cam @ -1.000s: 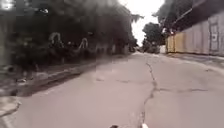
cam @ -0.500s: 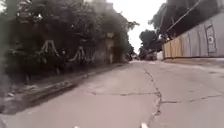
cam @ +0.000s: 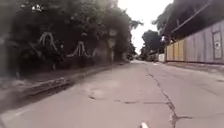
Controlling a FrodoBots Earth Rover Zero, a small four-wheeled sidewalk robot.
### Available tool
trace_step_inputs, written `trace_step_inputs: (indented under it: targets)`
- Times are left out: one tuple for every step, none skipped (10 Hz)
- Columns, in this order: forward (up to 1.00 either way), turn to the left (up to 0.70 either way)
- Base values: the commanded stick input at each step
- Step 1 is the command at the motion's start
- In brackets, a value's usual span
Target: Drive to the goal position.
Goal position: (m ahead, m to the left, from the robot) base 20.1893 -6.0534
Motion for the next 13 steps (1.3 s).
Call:
trace_step_inputs:
  targets:
    - [0.7,0.0]
    - [0.7,0.0]
    - [0.7,0.0]
    - [0.7,0.0]
    - [0.7,0.0]
    - [0.7,0.0]
    - [0.7,0.0]
    - [0.7,0.0]
    - [0.7,0.0]
    - [0.7,0.0]
    - [0.7,0.0]
    - [0.7,0.0]
    - [0.7,0.0]
